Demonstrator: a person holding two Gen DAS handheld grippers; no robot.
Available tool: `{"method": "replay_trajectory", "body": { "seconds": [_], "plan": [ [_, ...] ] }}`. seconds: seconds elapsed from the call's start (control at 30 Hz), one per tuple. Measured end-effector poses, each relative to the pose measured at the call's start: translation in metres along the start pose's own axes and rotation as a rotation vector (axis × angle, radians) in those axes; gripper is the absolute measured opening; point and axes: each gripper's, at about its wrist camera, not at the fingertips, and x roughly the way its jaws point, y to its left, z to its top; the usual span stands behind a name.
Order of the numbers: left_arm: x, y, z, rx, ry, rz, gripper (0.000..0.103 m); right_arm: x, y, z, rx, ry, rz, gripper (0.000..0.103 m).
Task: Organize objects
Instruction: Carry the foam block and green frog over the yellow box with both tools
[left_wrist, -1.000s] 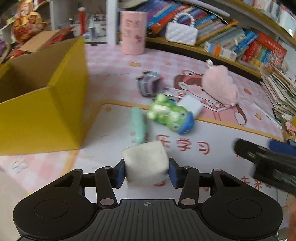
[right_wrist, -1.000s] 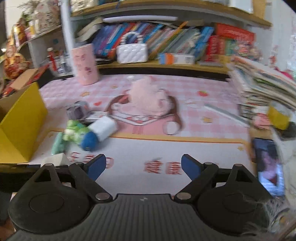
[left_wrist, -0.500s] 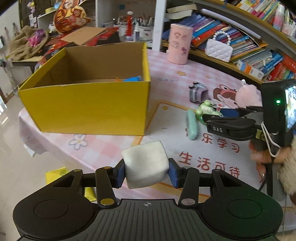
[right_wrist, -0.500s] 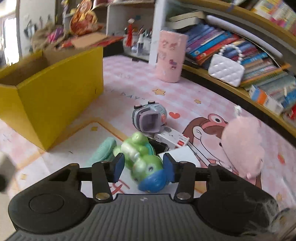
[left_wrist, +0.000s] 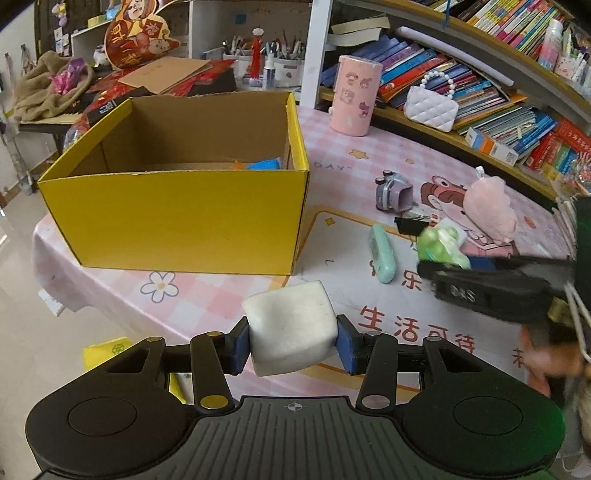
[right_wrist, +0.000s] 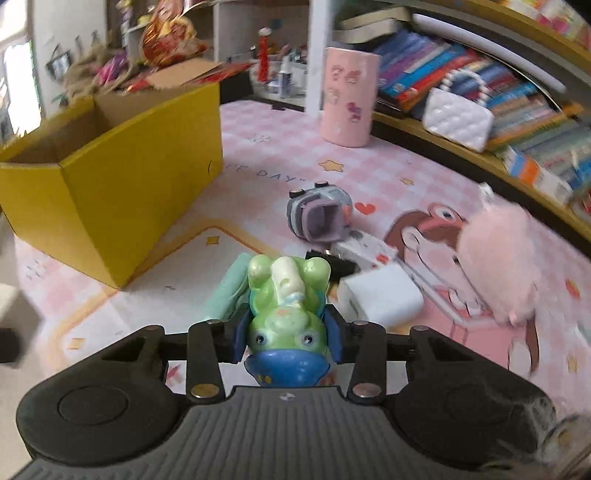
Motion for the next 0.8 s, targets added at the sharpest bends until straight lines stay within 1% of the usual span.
{"method": "replay_trajectory", "body": {
  "seconds": [0.13,0.27,0.37,0.5,0.67,0.8],
  "plan": [
    [-0.003,0.001,0.001,0.016,-0.018,-0.036,0.045,-0.031,0.007,-0.011,0.119,0.005,-0.035,0.039],
    [-0.008,0.0,0.001,0.056,-0.043,-0.072,0.045,-0.061,0.018,-0.023,0.228,0.004,-0.059,0.039],
    [-0.011,0.003,-0.001,0.077,-0.056,-0.103,0.045,-0.078,0.035,-0.036,0.238,-0.005,-0.089,0.039],
    [-0.016,0.014,-0.005,0.096,-0.061,-0.142,0.045,-0.088,0.056,-0.046,0.236,0.004,-0.115,0.039],
    [-0.024,0.031,-0.012,0.116,-0.058,-0.175,0.045,-0.095,0.079,-0.049,0.229,0.006,-0.136,0.039],
    [-0.03,0.05,-0.017,0.116,-0.058,-0.187,0.045,-0.098,0.099,-0.052,0.229,0.013,-0.142,0.039]
  ]
}}
